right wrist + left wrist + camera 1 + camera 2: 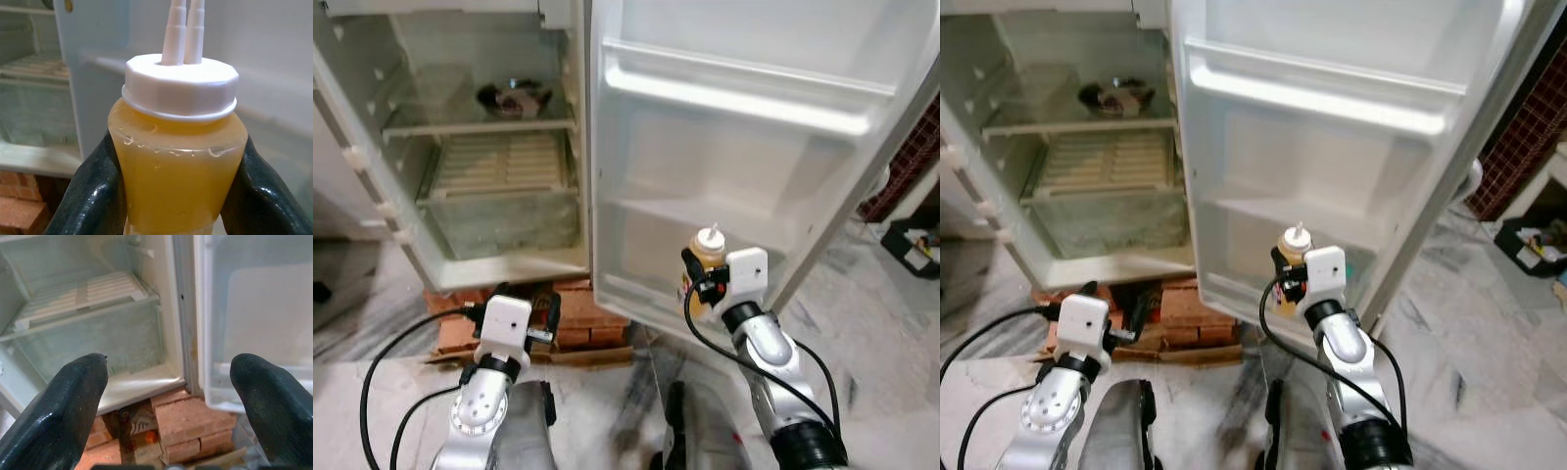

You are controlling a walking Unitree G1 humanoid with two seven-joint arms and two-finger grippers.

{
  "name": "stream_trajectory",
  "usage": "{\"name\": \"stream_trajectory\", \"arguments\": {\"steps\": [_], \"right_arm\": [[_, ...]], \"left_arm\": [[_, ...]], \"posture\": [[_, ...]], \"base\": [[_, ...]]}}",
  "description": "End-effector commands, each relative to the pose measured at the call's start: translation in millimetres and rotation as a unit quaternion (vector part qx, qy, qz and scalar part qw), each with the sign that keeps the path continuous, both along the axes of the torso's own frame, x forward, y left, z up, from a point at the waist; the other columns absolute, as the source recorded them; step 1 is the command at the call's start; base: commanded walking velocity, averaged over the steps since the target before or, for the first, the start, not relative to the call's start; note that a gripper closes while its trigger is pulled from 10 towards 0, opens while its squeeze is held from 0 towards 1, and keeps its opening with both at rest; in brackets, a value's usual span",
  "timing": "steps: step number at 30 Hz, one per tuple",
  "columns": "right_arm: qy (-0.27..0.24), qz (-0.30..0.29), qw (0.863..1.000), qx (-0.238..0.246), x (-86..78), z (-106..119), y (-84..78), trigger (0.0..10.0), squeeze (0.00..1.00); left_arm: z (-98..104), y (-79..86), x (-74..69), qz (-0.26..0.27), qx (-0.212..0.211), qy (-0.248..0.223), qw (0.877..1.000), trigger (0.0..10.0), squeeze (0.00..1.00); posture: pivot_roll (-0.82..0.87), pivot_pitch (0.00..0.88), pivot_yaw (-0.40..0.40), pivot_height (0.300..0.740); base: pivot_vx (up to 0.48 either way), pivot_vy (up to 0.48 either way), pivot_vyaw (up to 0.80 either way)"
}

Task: Restocking fridge

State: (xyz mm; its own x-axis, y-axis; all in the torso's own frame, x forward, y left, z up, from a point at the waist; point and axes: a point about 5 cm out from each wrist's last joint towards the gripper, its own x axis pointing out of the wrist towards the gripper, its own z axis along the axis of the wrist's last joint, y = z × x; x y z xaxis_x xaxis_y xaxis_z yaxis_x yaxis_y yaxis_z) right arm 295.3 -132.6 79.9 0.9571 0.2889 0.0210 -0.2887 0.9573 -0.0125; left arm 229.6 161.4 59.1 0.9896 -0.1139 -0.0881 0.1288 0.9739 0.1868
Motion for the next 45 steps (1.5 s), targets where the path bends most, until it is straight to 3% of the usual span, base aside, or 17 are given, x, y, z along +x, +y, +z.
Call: {"name": "stream_trajectory", "arguments": {"steps": [1, 11, 14, 17, 21, 26, 32, 33, 37, 38, 41, 45], "right_arm": [[-0.010, -0.004, 1.000, -0.003, 3.8, 5, -1.1, 10.0, 0.00], [-0.046, 0.027, 0.998, -0.018, 29.5, 25, 26.4, 10.0, 0.00], [-0.067, 0.052, 0.996, -0.037, 38.6, 34, 41.8, 10.0, 0.00], [-0.063, 0.055, 0.996, -0.025, 48.8, 39, 50.2, 10.0, 0.00], [-0.072, 0.057, 0.995, -0.026, 53.8, 43, 55.9, 10.0, 0.00], [-0.079, 0.056, 0.995, -0.037, 56.4, 45, 59.5, 10.0, 0.00], [-0.134, 0.063, 0.984, -0.104, 62.3, 57, 65.9, 10.0, 0.00], [-0.170, 0.058, 0.973, -0.146, 64.7, 65, 67.0, 10.0, 0.00], [-0.213, 0.051, 0.955, -0.202, 68.7, 75, 67.6, 10.0, 0.00], [-0.229, 0.048, 0.943, -0.235, 70.3, 77, 66.9, 10.0, 0.00], [-0.232, 0.051, 0.934, -0.266, 71.0, 74, 65.7, 10.0, 0.00], [-0.192, 0.052, 0.928, -0.314, 70.3, 54, 58.8, 10.0, 0.00]], "left_arm": [[6, 2.6, -0.5, 0.010, 0.006, -0.009, 1.000, 10.0, 0.00], [16, 20.1, -12.3, 0.027, 0.026, -0.007, 0.999, 10.0, 0.00], [23, 24.3, -21.6, 0.035, 0.030, -0.007, 0.999, 10.0, 0.00], [29, 24.6, -31.3, 0.043, 0.030, -0.001, 0.999, 10.0, 0.00], [37, 22.0, -41.5, 0.046, 0.027, -0.001, 0.999, 10.0, 0.00], [42, 20.1, -43.8, 0.048, 0.024, -0.002, 0.999, 10.0, 0.00], [45, 19.9, -51.9, 0.049, 0.021, 0.014, 0.998, 10.0, 0.00], [45, 19.9, -53.9, 0.048, 0.021, 0.018, 0.998, 10.0, 0.00], [47, 20.0, -53.9, 0.048, 0.024, 0.018, 0.998, 10.0, 0.00], [48, 20.0, -53.9, 0.049, 0.027, 0.018, 0.998, 10.0, 0.00], [50, 20.4, -54.4, 0.050, 0.029, 0.016, 0.998, 10.0, 0.00], [51, 21.2, -56.9, 0.054, 0.031, 0.018, 0.998, 10.0, 0.00]], "posture": [[0.06, 0.083, -0.070, 0.558], [0.08, 0.213, -0.073, 0.558], [0.10, 0.264, -0.082, 0.558], [0.12, 0.287, -0.088, 0.558], [0.15, 0.310, -0.098, 0.538], [0.17, 0.314, -0.102, 0.518], [0.19, 0.325, -0.098, 0.518], [0.19, 0.326, -0.097, 0.518], [0.21, 0.326, -0.096, 0.518], [0.22, 0.326, -0.098, 0.518], [0.23, 0.325, -0.101, 0.518], [0.23, 0.325, -0.105, 0.518]], "base": [[0.000, 0.000, 0.00], [0.000, 0.000, 0.00], [0.000, 0.000, 0.00], [0.000, 0.000, 0.00], [0.000, 0.000, 0.00], [0.000, 0.000, 0.00], [0.000, 0.000, 0.00], [0.000, 0.000, 0.00], [0.000, 0.000, 0.00], [0.000, 0.000, 0.00], [0.000, 0.000, 0.00], [0.000, 0.000, 0.00]]}}
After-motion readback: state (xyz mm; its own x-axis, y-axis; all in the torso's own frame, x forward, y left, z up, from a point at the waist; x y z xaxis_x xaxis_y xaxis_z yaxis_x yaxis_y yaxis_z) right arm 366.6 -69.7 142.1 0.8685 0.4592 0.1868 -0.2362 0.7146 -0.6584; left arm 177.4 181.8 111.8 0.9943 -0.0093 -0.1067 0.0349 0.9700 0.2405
